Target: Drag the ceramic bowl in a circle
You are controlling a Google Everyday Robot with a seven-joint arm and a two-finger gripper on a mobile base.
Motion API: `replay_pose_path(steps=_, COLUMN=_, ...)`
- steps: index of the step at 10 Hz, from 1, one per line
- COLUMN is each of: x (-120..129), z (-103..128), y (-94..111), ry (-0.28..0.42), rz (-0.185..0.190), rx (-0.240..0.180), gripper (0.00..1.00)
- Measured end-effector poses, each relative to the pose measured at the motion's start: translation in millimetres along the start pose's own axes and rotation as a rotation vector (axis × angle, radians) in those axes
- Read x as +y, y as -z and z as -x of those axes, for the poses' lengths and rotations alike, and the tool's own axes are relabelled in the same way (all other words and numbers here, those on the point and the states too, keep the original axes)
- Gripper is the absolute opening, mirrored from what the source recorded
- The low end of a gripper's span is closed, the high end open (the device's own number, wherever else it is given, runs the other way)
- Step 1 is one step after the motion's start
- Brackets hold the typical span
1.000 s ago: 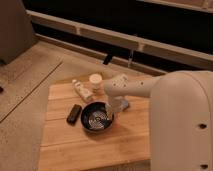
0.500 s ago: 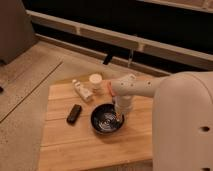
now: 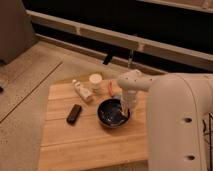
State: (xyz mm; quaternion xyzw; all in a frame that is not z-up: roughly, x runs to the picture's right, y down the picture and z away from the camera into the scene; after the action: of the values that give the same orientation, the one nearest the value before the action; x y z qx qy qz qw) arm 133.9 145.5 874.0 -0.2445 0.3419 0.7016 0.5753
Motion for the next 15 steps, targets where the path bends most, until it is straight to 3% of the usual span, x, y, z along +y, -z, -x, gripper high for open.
replay_pose_path(steps=4, x=52, z=17, y=14, ry=0.107, rz=0.054, rx=-0.037, gripper=0.00)
replay_pose_path(steps=6, x=76, z=8, y=19, ry=0.141, rz=0.093, rx=-0.048, gripper=0.00)
replay_pose_path(steps=9, x=102, z=-28, y=25, ry=0.153, rz=0.148, rx=-0.048, gripper=0.00)
replay_pose_path(steps=12, x=96, z=-65, y=22, ry=0.141, rz=0.137, rx=-0.029, gripper=0.00)
replay_pose_path(steps=15, x=54, z=-70, y=13, ry=0.063, rz=0.080, rx=-0.005, gripper=0.00)
